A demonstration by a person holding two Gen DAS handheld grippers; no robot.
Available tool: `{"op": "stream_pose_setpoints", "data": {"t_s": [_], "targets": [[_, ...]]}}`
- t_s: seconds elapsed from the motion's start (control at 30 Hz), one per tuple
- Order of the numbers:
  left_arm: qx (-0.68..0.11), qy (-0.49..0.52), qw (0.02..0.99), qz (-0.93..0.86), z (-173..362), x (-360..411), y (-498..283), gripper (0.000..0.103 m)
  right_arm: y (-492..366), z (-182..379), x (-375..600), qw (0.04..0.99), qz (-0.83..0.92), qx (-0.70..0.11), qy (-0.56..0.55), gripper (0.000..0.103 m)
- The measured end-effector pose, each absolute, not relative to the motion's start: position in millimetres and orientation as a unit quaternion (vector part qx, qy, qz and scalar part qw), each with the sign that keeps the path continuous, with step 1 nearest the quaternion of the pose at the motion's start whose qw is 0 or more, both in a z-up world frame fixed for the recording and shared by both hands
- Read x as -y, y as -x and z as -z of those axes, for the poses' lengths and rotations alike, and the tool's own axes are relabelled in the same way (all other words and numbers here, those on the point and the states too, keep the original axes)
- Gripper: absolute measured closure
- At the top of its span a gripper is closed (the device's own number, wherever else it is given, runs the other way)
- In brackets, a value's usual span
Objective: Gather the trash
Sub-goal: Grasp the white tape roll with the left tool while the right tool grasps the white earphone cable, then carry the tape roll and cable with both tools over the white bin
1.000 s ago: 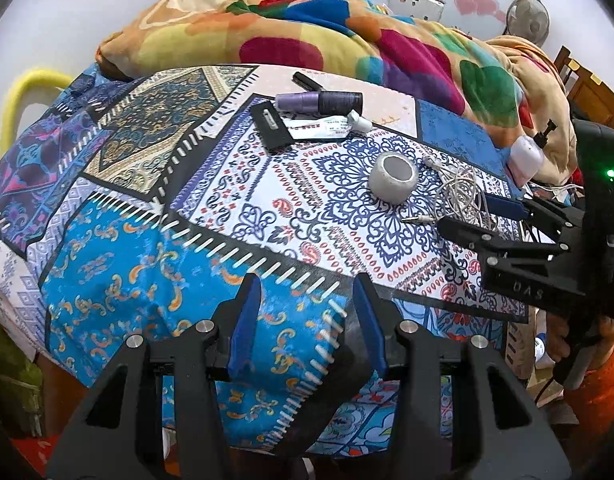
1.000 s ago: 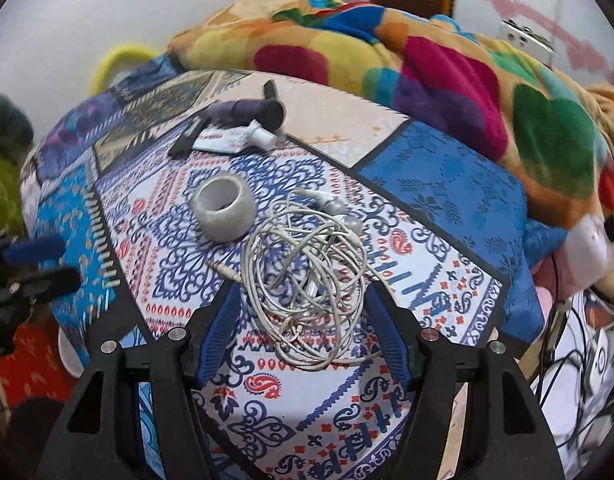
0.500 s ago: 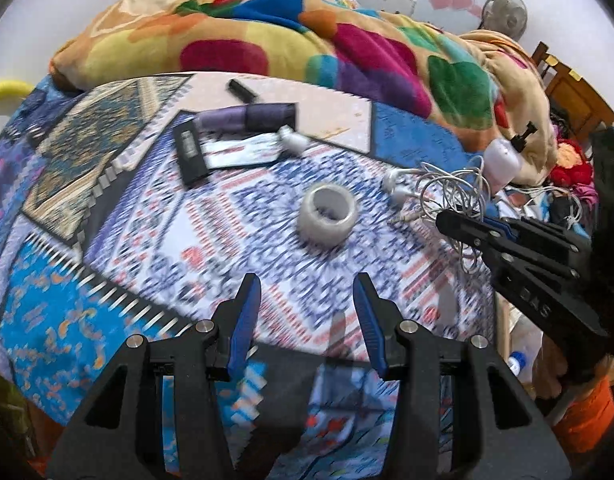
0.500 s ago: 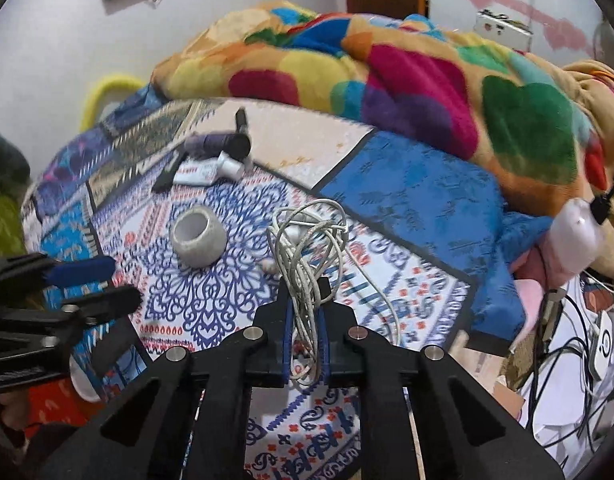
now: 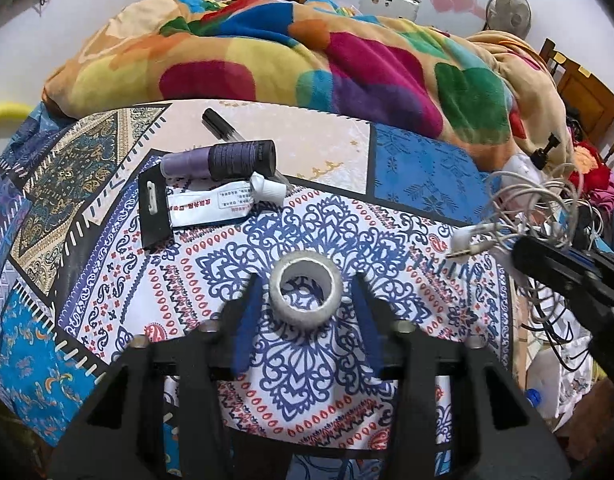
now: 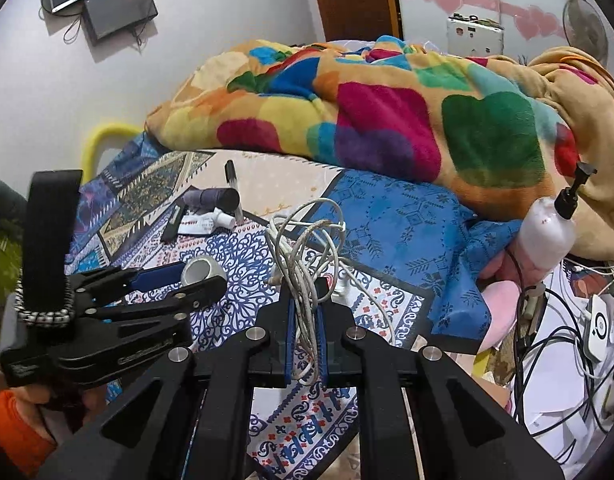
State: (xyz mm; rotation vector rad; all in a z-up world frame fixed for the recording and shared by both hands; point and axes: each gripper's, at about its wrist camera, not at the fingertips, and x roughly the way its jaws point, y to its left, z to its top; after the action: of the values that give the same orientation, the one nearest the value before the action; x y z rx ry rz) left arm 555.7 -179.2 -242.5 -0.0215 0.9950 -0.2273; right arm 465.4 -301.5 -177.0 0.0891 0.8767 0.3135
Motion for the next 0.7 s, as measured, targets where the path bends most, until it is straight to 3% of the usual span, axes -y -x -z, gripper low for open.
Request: {"op": "stream_pose_setpoints", "data": {"t_s": [0.7], "targets": [[-0.433, 0.009, 0.898, 0.081, 159.1, 110.7, -456.8, 0.067, -418.2, 122.2, 246.7, 0.894, -0.197, -0.401, -0.018, 0.095]]}}
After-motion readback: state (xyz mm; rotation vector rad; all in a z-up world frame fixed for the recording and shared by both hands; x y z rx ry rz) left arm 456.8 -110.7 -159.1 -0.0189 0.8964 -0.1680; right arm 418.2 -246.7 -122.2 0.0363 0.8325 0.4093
